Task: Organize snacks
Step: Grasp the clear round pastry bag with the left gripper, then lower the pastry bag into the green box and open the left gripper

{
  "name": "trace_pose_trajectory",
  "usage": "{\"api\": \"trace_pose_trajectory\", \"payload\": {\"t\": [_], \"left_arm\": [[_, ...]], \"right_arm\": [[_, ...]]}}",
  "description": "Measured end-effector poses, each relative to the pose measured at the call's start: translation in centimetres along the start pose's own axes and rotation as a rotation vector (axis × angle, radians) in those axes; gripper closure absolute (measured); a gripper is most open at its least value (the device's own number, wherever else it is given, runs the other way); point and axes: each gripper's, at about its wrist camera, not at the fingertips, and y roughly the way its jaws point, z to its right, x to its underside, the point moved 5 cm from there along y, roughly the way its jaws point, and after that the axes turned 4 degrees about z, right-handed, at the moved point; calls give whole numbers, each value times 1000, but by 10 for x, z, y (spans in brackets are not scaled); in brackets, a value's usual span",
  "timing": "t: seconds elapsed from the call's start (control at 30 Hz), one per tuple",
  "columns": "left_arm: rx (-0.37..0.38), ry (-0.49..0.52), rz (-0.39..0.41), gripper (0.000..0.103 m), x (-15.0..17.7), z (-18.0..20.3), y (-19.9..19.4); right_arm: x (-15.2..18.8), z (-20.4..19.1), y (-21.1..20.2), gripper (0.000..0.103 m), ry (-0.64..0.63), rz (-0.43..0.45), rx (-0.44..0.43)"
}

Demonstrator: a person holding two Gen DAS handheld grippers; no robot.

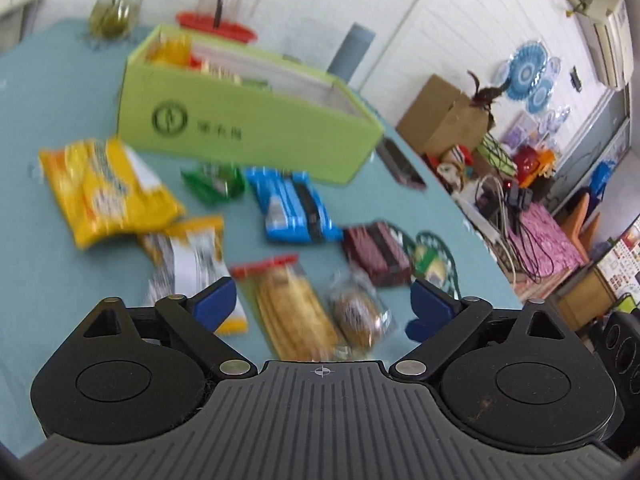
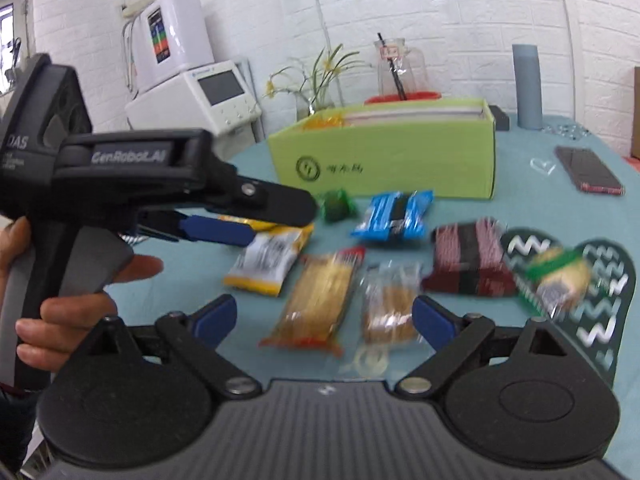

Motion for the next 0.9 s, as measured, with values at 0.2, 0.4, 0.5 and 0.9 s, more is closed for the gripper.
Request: {"api": "trace_pose_trajectory", "payload": {"t": [0.2, 0.4, 0.5, 0.9], "left_arm": [[73, -19, -60, 43, 0, 21, 10], [79, -5, -160, 49, 0, 38, 52], [22, 14, -181, 52, 4, 36, 65], [56, 79, -155, 89, -5, 36, 41]], "right_arm": [[-8, 22, 0, 10, 12, 42, 80], [-6, 35, 22, 24, 33, -20, 75], [-5, 36, 30, 25, 12, -44, 84], [-23, 9, 17, 47, -75, -24, 47]]}}
